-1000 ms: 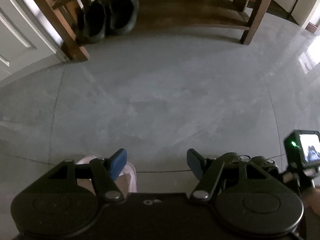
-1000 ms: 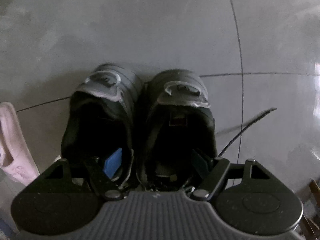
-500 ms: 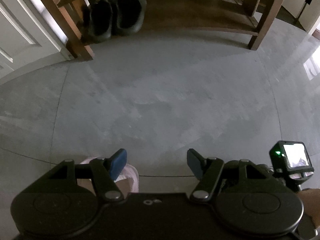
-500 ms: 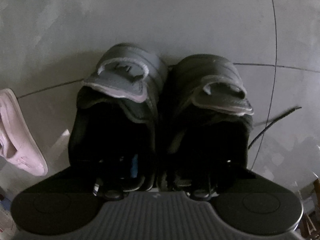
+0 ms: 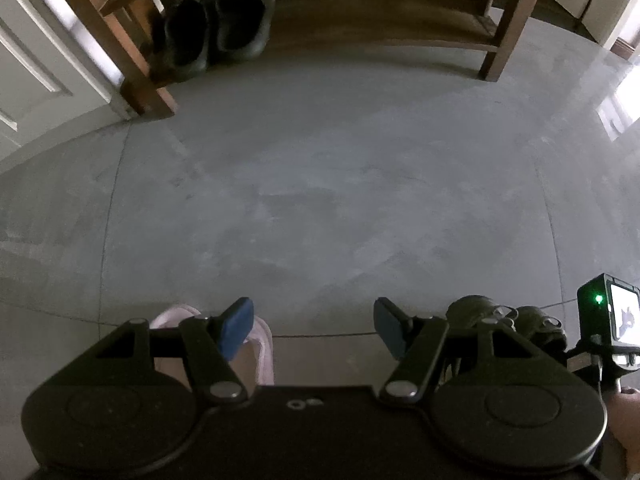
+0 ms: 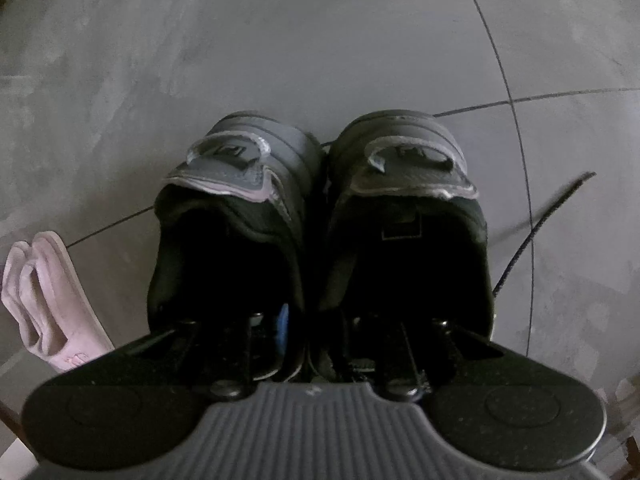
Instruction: Organize scattered shoes
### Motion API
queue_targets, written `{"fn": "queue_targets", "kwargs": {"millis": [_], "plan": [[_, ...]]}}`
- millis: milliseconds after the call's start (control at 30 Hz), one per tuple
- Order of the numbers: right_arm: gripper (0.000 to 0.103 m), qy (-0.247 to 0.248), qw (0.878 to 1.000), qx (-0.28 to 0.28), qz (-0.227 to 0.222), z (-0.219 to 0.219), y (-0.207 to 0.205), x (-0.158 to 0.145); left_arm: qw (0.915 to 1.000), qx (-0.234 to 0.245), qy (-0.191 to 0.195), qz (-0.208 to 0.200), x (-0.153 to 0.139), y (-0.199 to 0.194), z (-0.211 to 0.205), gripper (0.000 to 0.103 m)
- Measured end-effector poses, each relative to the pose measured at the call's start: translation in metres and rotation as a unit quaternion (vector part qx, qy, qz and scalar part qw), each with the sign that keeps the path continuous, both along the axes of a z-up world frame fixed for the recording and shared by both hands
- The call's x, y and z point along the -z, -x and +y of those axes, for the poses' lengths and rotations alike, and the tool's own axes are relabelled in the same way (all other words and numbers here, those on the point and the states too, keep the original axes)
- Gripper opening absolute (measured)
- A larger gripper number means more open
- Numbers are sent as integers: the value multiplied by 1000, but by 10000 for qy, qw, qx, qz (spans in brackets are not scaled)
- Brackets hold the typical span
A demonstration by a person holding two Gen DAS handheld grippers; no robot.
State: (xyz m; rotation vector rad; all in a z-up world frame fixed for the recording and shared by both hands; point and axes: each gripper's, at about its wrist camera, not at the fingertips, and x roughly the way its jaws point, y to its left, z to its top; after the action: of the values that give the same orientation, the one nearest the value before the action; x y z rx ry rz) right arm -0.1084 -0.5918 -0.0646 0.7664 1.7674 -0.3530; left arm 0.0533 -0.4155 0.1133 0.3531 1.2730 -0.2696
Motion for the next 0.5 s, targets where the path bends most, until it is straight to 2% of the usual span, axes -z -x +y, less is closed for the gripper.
{"fn": "queue_targets", "kwargs": {"millis": [233, 367, 467, 500], "plan": [[25, 121, 9993, 268, -223, -2, 15, -16, 9999, -1, 74, -124, -8, -1, 0, 67], [26, 219, 9993, 131, -267, -4, 16, -12, 9999, 10, 70, -126, -8, 2, 0, 67], [33, 526, 9981, -46, -305, -3, -2, -20, 9999, 18, 67, -128, -9, 5, 0, 67], [45, 645, 9974, -98, -311, -1, -4, -22, 9999, 21, 66, -129, -9, 6, 0, 67]]}}
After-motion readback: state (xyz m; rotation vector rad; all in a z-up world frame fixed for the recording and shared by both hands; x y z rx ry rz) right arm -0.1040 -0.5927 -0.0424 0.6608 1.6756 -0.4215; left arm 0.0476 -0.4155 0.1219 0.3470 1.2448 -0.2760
